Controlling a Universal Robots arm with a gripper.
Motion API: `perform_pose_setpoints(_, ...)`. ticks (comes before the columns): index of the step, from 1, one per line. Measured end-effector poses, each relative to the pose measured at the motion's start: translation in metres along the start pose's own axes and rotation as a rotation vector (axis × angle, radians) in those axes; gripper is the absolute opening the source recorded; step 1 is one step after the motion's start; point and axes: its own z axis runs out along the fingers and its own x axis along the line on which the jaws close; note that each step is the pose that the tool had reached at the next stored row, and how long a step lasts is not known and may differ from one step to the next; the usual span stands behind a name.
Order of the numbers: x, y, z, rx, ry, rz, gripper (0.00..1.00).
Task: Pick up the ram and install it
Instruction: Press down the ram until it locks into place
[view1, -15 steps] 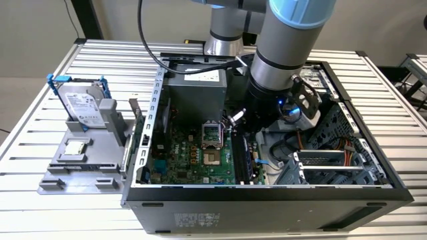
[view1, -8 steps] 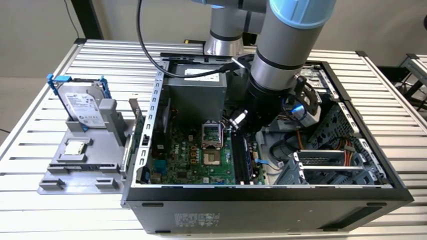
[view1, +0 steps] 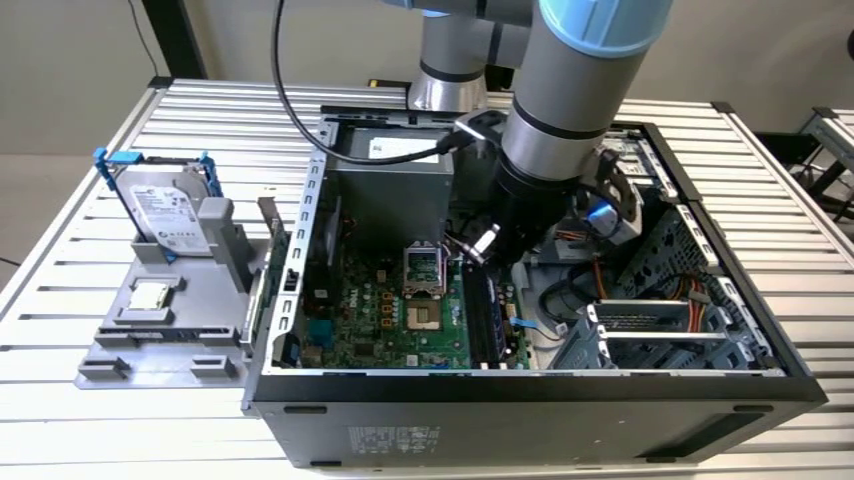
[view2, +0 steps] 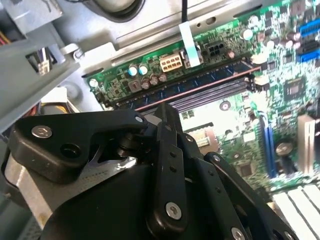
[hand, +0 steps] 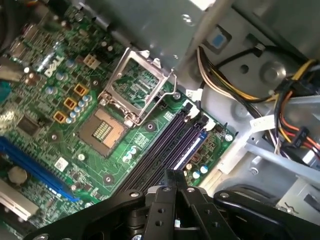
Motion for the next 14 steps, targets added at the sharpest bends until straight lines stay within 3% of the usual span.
perform_pose_setpoints(9,-0.0027,-0.0021,-0.0001,0.0005,0.0030,-0.110,0.00)
perform_pose_setpoints(14,-0.0027,-0.0022,-0.0001,0.0006,0.0051,-0.194,0.00)
